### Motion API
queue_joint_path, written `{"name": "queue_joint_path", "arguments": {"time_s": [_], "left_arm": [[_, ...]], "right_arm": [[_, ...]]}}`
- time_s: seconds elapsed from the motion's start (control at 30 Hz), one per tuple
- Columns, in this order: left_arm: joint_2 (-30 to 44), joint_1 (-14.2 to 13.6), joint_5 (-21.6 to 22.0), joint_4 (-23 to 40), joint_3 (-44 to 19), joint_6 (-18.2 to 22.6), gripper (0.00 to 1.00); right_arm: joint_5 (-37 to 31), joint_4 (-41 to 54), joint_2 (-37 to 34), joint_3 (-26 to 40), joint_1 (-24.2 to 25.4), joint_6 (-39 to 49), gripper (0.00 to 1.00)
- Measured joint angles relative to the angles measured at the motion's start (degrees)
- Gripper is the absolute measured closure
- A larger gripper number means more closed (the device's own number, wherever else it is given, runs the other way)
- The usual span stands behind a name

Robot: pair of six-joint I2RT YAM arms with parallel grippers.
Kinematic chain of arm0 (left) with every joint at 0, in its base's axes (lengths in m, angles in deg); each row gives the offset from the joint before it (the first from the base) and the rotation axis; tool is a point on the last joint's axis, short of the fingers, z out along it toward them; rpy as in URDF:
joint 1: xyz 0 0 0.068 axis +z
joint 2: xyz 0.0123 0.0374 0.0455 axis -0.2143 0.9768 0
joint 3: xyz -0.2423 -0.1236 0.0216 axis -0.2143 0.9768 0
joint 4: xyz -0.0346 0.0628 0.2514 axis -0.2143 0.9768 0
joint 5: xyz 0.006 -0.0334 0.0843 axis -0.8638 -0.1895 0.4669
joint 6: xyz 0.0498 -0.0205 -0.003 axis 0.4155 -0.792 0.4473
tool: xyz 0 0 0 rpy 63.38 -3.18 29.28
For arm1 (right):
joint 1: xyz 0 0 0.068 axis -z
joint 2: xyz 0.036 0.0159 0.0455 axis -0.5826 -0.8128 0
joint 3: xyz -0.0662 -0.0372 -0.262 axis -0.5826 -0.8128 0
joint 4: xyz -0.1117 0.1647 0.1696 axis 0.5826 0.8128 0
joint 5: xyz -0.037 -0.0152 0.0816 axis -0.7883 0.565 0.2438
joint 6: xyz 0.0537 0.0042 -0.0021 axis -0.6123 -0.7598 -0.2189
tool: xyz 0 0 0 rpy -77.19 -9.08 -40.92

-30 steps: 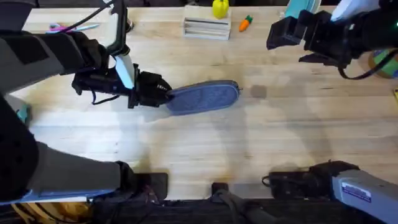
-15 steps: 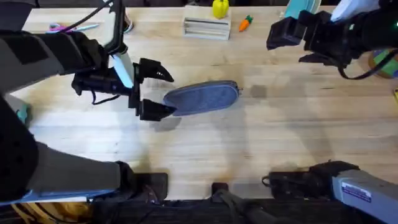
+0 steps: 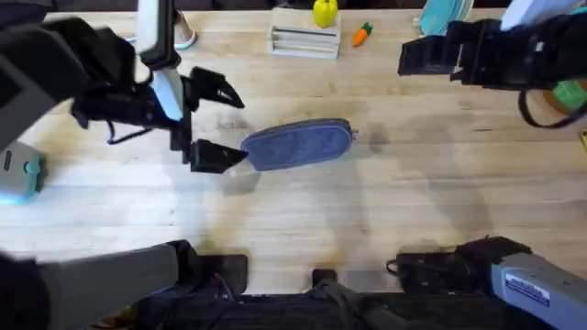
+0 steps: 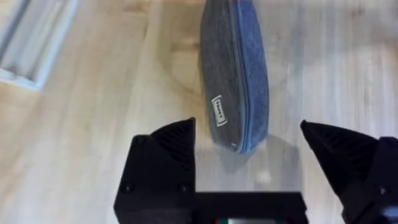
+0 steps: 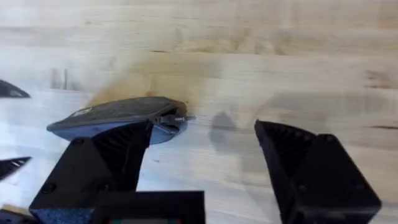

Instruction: Unzip the bag, pick up the pens from the table one at a time and place them inside, then zip the bag closed.

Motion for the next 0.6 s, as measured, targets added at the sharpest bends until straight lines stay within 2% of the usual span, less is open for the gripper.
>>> {"name": "queue_joint_path", "arguments": {"time_s": [0.07,0.17,0.4,0.53,0.6], "left_arm": [[-3.3,0.0,2.1,2.0,-2.9,-1.2,0.008],[-7.6,0.0,4.6,5.1,-7.9,-5.6,0.007],[-14.5,0.0,11.7,15.1,-20.2,-21.4,0.007],[-17.5,0.0,15.3,20.0,-24.3,-30.9,0.007],[-18.7,0.0,16.5,21.8,-24.9,-34.0,0.007]], "right_arm": [[0.0,0.4,1.5,0.0,0.0,1.9,0.004],[0.0,1.0,3.2,0.0,0.0,4.4,0.004],[0.0,1.3,6.0,0.0,0.0,7.0,0.004],[0.0,1.3,6.7,0.0,0.0,6.9,0.004],[0.0,1.3,6.8,0.0,0.0,6.9,0.004]]}}
